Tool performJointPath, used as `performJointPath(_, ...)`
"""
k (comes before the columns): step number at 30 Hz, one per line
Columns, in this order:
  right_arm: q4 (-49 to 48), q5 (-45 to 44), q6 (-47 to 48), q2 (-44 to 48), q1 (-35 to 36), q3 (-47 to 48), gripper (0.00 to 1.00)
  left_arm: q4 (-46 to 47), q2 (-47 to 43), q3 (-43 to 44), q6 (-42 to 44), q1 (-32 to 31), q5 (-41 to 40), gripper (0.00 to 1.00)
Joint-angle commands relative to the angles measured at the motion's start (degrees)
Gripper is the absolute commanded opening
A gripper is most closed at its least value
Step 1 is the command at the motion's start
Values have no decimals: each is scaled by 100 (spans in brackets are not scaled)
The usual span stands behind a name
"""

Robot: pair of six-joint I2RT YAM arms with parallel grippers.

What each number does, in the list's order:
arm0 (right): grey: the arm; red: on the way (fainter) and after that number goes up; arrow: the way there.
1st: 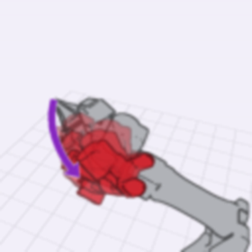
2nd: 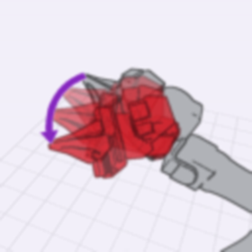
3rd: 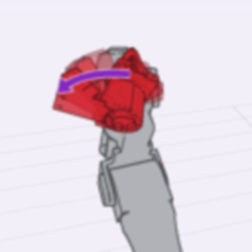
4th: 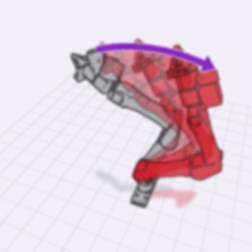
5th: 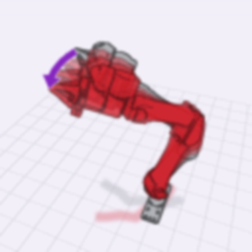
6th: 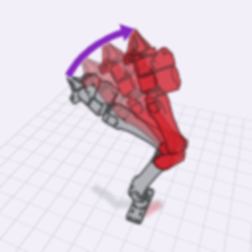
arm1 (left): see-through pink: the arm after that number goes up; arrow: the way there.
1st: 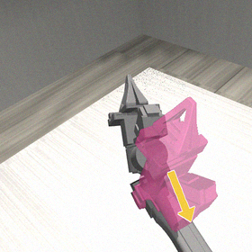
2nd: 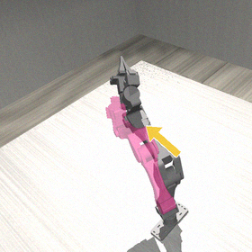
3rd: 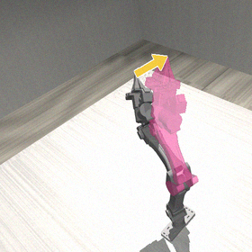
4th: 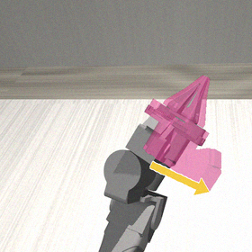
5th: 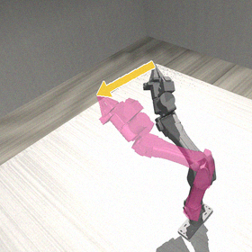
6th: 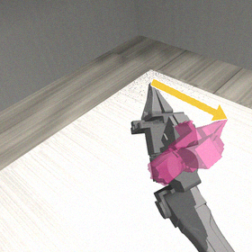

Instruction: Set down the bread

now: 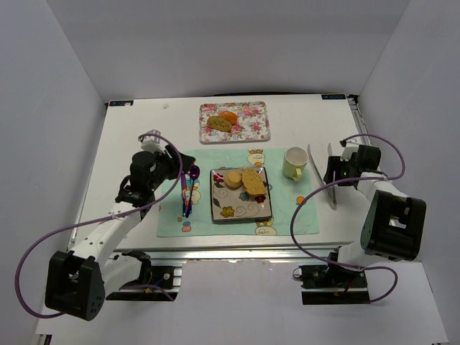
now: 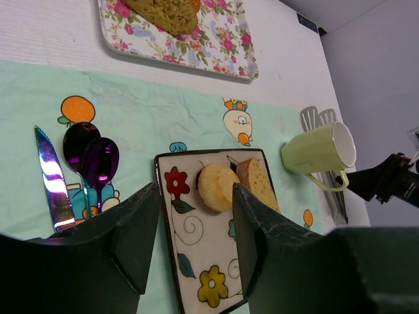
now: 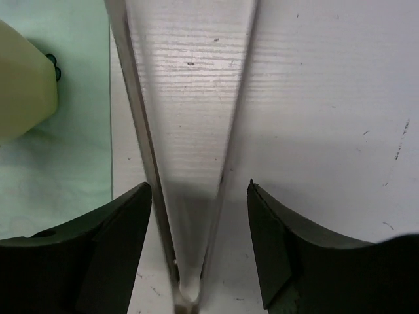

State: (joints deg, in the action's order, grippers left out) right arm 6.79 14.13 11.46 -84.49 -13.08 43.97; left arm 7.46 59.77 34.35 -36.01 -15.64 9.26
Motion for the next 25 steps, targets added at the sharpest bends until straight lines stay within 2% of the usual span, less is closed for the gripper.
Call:
performJointPath(1,-784,-24,66,161,-54,-54,66,-26,35,248,103,-53,138,58)
performJointPath(4,-540,-112,250,231,-63,-20,73,-26,131,283,129,-88,190,59)
performJointPath(8,15,-402,374,433,-63,444,76,-61,202,336,191,-132,261,60)
performJointPath(10,313,-307,487,617,-63,726,87,-70,228,344,235,-159,287,59)
performJointPath(12,376,-44,489,836,-54,1052,86,-44,263,345,270,-167,366,49)
performJointPath(13,376,62,427,898,-37,1175,89,-8,272,336,270,-176,410,40)
performJointPath(14,376,107,244,951,103,1289,89,35,316,336,270,-176,462,31)
performJointPath(15,393,47,207,1082,235,1508,89,45,334,344,287,-185,515,16)
performJointPath(16,254,-32,225,1162,419,1571,89,53,351,353,296,-194,577,12)
performJointPath(17,218,-190,355,1224,916,1623,89,45,395,362,296,-203,595,7)
performJointPath(19,17,-691,479,1382,1490,1738,90,10,430,415,340,-220,639,7)
performJointPath(20,-28,-849,549,1382,2058,1790,89,-78,439,441,366,-229,639,8)
performJointPath(22,68,-930,480,1225,2614,2106,89,-192,422,520,437,-247,587,13)
performJointPath(25,323,-755,374,891,2994,2536,90,-272,264,459,455,-264,490,18)
